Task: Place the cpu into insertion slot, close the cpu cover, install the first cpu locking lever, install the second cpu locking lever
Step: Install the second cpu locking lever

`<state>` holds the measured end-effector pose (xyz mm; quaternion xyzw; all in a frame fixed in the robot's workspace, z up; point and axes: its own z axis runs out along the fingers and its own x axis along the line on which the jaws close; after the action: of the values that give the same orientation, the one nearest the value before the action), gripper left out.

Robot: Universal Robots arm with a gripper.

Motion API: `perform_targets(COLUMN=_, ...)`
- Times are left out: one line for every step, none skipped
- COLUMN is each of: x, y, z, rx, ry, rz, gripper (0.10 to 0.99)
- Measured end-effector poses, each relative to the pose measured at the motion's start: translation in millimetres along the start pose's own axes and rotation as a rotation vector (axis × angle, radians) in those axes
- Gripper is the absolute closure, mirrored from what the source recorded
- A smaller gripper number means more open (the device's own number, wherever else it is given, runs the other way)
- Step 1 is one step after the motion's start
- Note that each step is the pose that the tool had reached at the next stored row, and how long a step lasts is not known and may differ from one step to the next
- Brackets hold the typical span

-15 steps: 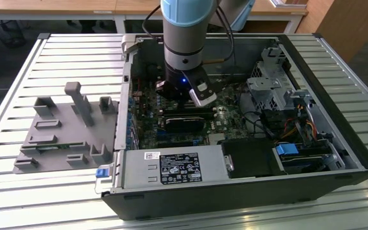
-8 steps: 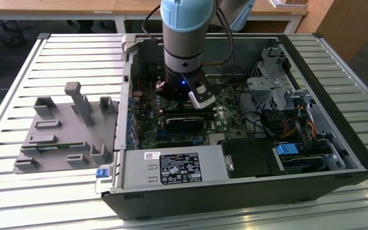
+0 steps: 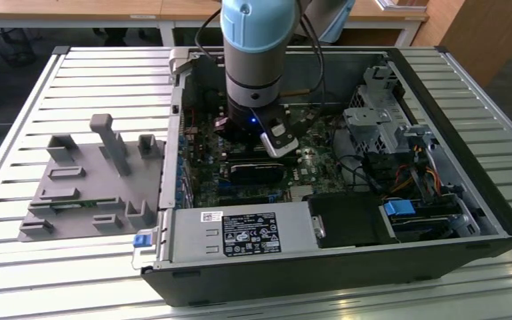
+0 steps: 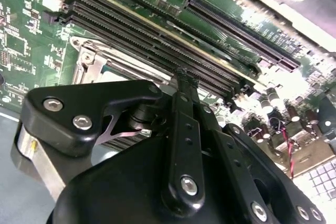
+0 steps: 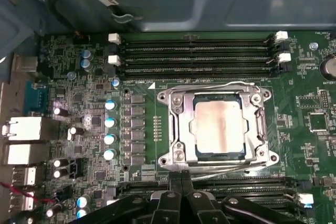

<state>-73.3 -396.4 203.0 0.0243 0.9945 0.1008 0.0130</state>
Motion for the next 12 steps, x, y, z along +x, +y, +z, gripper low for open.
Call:
perform_targets(x=0.5, y=-0.7, z=0.0, rx=-0.003, ry=0.0001, rz=0.0, gripper=0.98)
perform_targets(x=0.9, y=-1.2, z=0.2, rx=-0.007, ry=0.0001, rz=0.0, gripper=0.98)
perform_targets(x=1.1, y=-1.3, z=0.7, rx=-0.011, ry=0.0002, rz=0.0, gripper=0.98)
perform_targets(x=1.4, y=-1.5, z=1.3, rx=-0.015, ry=0.0003, rz=0.0, gripper=0.98)
perform_targets(x=1.6, y=-1.7, z=2.2, rx=-0.019, ry=0.0003, rz=0.0, gripper=0.98)
perform_targets(x=2.0, y=-1.9, z=3.3, rx=-0.022, ry=0.0003, rz=0.001, gripper=0.98)
perform_targets(x=2.3, y=-2.1, z=4.3, rx=-0.026, ry=0.0002, rz=0.001, gripper=0.98)
perform_targets(x=2.8, y=-2.4, z=4.9, rx=-0.029, ry=0.0005, rz=0.001, gripper=0.98)
perform_targets(x=3.5, y=-2.5, z=5.5, rx=-0.035, ry=0.0006, rz=0.001, gripper=0.98)
perform_targets(x=4.2, y=-2.6, z=6.0, rx=-0.039, ry=0.0005, rz=0.001, gripper=0.98)
perform_targets(x=4.5, y=-2.7, z=6.6, rx=-0.042, ry=0.0006, rz=0.001, gripper=0.98)
perform_targets(x=4.7, y=-2.8, z=7.3, rx=-0.045, ry=0.0006, rz=0.001, gripper=0.98)
